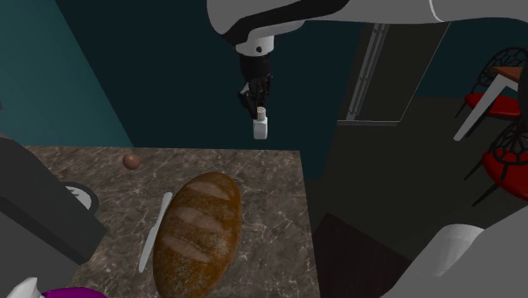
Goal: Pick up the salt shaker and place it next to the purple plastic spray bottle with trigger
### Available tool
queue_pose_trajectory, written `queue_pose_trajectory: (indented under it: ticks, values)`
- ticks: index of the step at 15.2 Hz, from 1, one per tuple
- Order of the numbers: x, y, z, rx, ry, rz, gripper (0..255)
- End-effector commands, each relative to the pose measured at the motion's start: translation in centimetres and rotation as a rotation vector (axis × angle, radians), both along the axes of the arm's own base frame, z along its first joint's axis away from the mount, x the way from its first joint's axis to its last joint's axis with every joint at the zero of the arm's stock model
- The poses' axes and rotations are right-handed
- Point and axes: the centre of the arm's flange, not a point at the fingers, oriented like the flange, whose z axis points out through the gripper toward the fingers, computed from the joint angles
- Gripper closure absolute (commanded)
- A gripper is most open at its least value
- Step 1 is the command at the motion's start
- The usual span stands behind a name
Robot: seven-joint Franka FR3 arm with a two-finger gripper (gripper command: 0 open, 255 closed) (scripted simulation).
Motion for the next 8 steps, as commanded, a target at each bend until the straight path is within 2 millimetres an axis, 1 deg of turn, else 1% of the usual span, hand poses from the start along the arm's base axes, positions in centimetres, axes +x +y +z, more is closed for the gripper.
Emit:
queue_pose_trajectory:
  ticks: [1,8]
  values:
    - [0.1,0.0,1.1,0.0,0.0,0.0,255]
    - [0.1,0.0,4.8,0.0,0.0,0.0,255]
